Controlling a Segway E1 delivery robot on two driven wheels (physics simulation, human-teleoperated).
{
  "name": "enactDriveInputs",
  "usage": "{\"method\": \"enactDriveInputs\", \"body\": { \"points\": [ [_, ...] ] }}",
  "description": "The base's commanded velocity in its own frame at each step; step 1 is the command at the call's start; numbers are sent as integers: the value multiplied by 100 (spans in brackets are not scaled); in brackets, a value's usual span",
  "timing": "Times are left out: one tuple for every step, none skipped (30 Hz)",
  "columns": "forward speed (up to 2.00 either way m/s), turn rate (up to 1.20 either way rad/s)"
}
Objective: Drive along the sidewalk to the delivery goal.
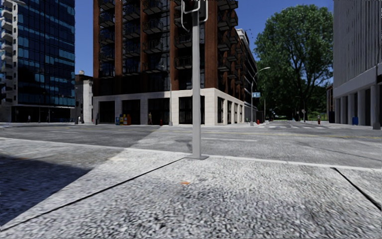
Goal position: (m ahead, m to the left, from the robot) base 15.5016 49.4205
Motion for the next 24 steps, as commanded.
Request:
{"method": "enactDriveInputs", "body": {
  "points": [
    [143, 52],
    [143, 54],
    [143, 54],
    [143, 54],
    [143, 54],
    [143, 54],
    [143, 54],
    [143, 54],
    [143, 54],
    [143, 54],
    [143, 54],
    [143, 54],
    [143, 54],
    [143, 54],
    [143, 54],
    [143, 54],
    [143, 54],
    [143, 54],
    [144, 54],
    [144, 54],
    [144, 54],
    [144, 54],
    [144, 54],
    [144, 54]
  ]
}}
